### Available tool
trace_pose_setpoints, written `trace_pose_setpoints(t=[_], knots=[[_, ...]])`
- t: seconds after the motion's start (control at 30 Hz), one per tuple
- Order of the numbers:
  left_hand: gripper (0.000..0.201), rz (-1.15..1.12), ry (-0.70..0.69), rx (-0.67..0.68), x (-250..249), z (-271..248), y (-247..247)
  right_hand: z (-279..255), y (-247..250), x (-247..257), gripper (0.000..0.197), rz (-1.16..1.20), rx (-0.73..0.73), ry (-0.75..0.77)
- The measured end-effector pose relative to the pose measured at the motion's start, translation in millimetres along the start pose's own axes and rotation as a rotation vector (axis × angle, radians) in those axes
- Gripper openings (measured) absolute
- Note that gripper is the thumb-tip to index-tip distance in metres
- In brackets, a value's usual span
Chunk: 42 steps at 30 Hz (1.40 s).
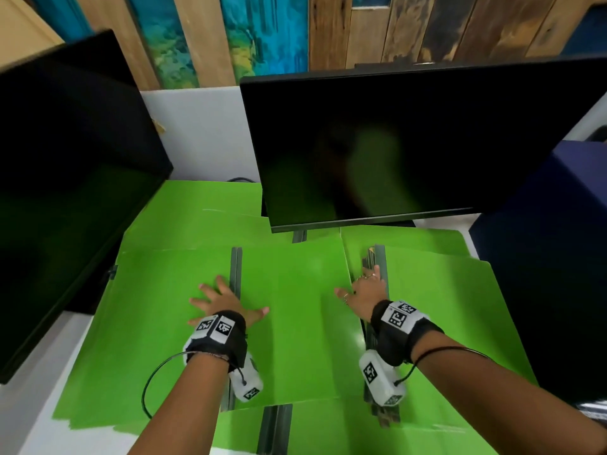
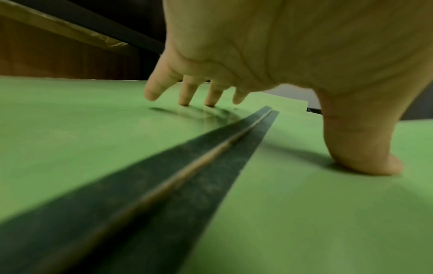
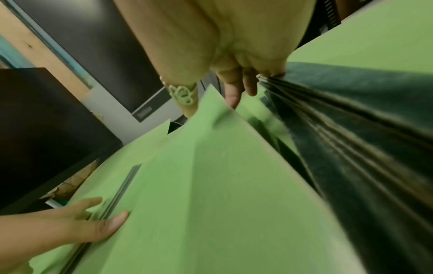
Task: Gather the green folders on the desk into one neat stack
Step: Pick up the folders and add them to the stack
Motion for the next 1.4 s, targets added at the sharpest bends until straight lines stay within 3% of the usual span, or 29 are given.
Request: trace_pose_setpoints(t=[0.1, 0.13, 0.23, 0.33, 0.5, 0.67, 0.87, 1.0, 1.03, 1.07, 1.13, 1.2, 1.3, 1.37, 1.4], knots=[[0.129, -0.003, -0.022, 0.025, 7.6, 3.1, 3.3, -1.5, 8.2, 0.6, 0.054, 0.380, -0.290, -0.010], [0.128, 0.012, -0.036, 0.038, 9.5, 3.8, 3.6, -1.6, 8.1, 0.8, 0.052, 0.470, -0.328, -0.029], [0.123, 0.063, -0.081, 0.069, 13.8, 1.7, 3.1, -1.8, 3.7, 8.1, 0.028, 0.801, -0.247, -0.103], [0.121, 0.044, -0.082, 0.082, 18.7, -3.2, 4.4, -2.6, 2.7, 19.0, 0.065, 1.048, -0.178, -0.179], [0.113, -0.234, -0.083, 0.036, 24.9, -18.0, 18.1, -8.4, 5.7, 31.8, 0.090, 1.052, -0.203, -0.242], [0.131, -0.350, -0.065, 0.111, 30.8, -33.2, 38.5, -15.6, 14.7, 36.2, 0.109, 1.313, -0.309, -0.259], [0.146, -0.412, -0.163, 0.153, 31.6, -60.1, 69.1, -20.3, 29.6, 35.1, 0.104, 1.638, -0.400, -0.228], [0.150, -0.547, -0.339, 0.135, 25.0, -91.5, 96.6, -19.2, 52.6, 28.1, 0.070, 1.719, -0.406, -0.036], [0.148, -0.580, -0.416, 0.131, 23.3, -101.2, 103.7, -23.7, 61.5, 30.9, 0.069, 1.739, -0.411, 0.017], [0.144, -0.611, -0.497, 0.118, 21.3, -110.6, 110.3, -28.4, 69.5, 28.7, 0.079, 1.708, -0.423, 0.035], [0.126, -0.685, -0.647, 0.036, 18.2, -128.8, 123.0, -34.9, 78.7, 23.1, 0.124, 1.633, -0.453, 0.056], [0.105, -0.787, -0.756, -0.054, 16.4, -146.5, 133.8, -38.4, 82.4, 20.8, 0.151, 1.585, -0.443, 0.159], [0.072, -0.825, -0.890, -0.158, 17.2, -171.4, 141.5, -43.2, 85.7, 25.7, 0.156, 1.507, -0.291, 0.310], [0.027, -0.860, -0.977, -0.206, 21.5, -186.1, 142.3, -48.1, 89.0, 32.4, 0.152, 1.398, -0.208, 0.380], [0.030, -0.887, -0.998, -0.220, 24.1, -188.9, 141.5, -48.2, 88.5, 34.5, 0.146, 1.374, -0.167, 0.399]])
Point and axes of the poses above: each hand's wrist, its own z-axis towards the middle knuckle, its own y-axis out of the back of the hand, x = y × z, the point moved 2 cm from there along z, towards the middle knuckle, and after that the axes turned 11 degrees about y, right-handed, at the moved point
